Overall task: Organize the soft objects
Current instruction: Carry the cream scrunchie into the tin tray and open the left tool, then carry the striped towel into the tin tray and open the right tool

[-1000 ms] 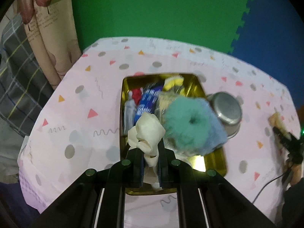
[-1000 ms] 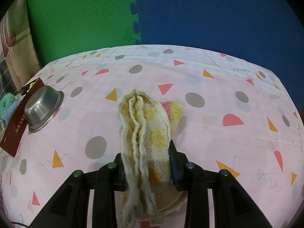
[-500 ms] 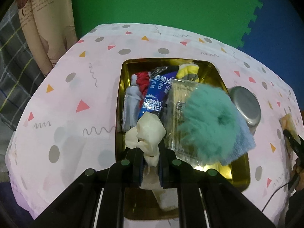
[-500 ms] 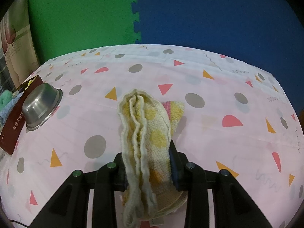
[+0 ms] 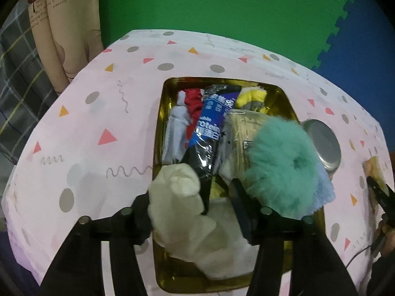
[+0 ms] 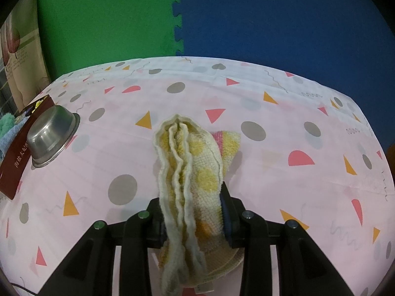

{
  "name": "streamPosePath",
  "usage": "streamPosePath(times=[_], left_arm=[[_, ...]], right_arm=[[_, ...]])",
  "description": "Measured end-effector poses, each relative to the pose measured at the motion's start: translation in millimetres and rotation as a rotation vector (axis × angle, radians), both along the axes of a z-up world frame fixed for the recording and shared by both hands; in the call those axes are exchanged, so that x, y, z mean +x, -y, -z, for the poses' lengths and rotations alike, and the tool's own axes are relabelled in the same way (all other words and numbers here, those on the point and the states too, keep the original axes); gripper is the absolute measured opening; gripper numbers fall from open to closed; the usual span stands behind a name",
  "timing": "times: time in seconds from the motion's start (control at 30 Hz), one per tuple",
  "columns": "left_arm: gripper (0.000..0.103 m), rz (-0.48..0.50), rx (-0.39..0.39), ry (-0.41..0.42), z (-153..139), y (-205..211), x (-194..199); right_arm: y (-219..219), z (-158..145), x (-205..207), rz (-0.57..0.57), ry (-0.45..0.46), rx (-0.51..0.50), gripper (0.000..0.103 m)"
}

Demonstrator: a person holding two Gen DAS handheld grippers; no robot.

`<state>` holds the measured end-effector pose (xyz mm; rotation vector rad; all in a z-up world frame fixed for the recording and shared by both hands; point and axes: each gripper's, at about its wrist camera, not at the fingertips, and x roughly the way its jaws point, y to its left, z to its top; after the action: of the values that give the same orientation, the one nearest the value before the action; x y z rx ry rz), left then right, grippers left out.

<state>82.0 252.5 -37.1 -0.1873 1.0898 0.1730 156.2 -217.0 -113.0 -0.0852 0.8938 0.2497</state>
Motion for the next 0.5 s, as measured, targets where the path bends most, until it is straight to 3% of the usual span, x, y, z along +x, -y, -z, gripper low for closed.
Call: streamPosePath(times=[0.17, 0.5], left_arm=[[0.072, 0.034, 0.007, 0.026, -12, 8, -12], [0.081, 0.062, -0.005, 0.135, -44, 15, -33]], right_arm=[[-1, -2, -1, 0.009, 0.002, -0.009, 0.034], [-9, -19, -11, 0.03, 0.005, 0.008, 0.032]])
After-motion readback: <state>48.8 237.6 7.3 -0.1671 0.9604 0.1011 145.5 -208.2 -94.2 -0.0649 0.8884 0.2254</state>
